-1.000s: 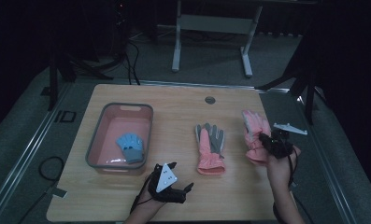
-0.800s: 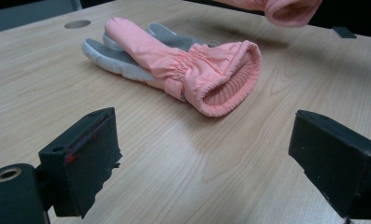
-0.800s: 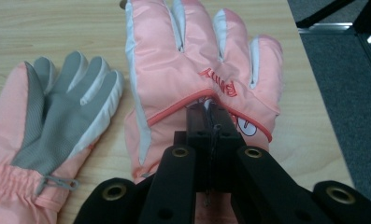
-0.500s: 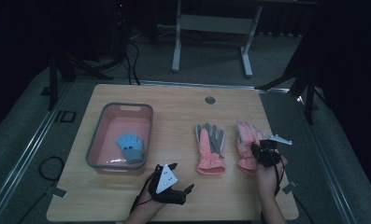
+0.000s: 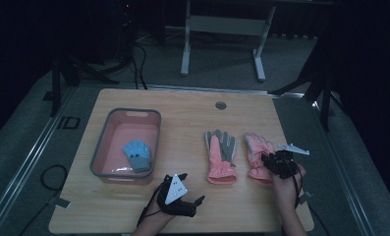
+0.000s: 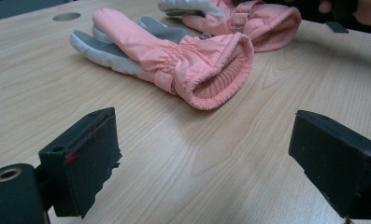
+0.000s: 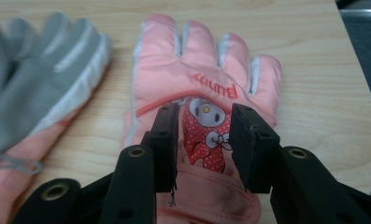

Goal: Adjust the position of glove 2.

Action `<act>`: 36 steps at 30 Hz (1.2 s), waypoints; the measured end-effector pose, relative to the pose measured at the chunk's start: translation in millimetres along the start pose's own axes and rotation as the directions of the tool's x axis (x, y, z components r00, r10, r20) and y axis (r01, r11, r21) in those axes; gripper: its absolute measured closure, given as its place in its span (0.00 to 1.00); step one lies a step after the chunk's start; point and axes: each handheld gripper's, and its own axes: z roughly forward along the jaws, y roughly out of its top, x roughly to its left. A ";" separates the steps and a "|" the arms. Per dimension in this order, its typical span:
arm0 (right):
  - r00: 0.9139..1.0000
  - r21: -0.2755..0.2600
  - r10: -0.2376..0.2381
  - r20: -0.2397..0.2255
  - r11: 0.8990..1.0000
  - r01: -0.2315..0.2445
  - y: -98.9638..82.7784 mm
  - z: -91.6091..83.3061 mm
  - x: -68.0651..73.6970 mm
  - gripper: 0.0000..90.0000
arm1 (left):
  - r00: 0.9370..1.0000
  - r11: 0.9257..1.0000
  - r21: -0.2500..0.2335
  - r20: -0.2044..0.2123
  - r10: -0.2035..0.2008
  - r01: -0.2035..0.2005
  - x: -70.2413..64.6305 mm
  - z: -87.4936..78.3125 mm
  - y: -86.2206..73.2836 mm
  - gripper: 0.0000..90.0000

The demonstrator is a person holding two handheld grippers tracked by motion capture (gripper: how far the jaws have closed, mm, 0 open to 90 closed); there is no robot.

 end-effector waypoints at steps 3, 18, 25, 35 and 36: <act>0.997 -0.007 -0.064 -0.052 0.998 0.063 2.7 -7.7 -5.6 0.69 | 1.000 1.000 0.005 0.001 0.000 0.000 -0.8 0.7 -0.4 0.10; 0.920 -0.107 -0.301 -0.251 0.953 0.282 22.4 -28.8 -47.8 0.67 | 1.000 1.000 0.002 -0.007 0.000 0.001 -2.6 0.8 -0.4 0.10; 0.931 -0.068 -0.217 -0.294 0.976 0.206 9.7 -5.4 -48.2 0.67 | 1.000 1.000 0.004 -0.006 -0.001 0.001 -2.4 1.5 -0.8 0.10; 0.939 -0.006 -0.262 -0.222 0.964 0.267 -6.3 25.7 -26.4 0.90 | 1.000 1.000 0.016 -0.006 0.012 -0.012 -3.2 2.5 -1.7 0.10; 0.940 -0.007 -0.268 -0.211 0.962 0.273 -6.6 25.6 -24.1 0.93 | 1.000 1.000 0.015 -0.006 0.010 -0.010 -3.3 2.6 -1.7 0.10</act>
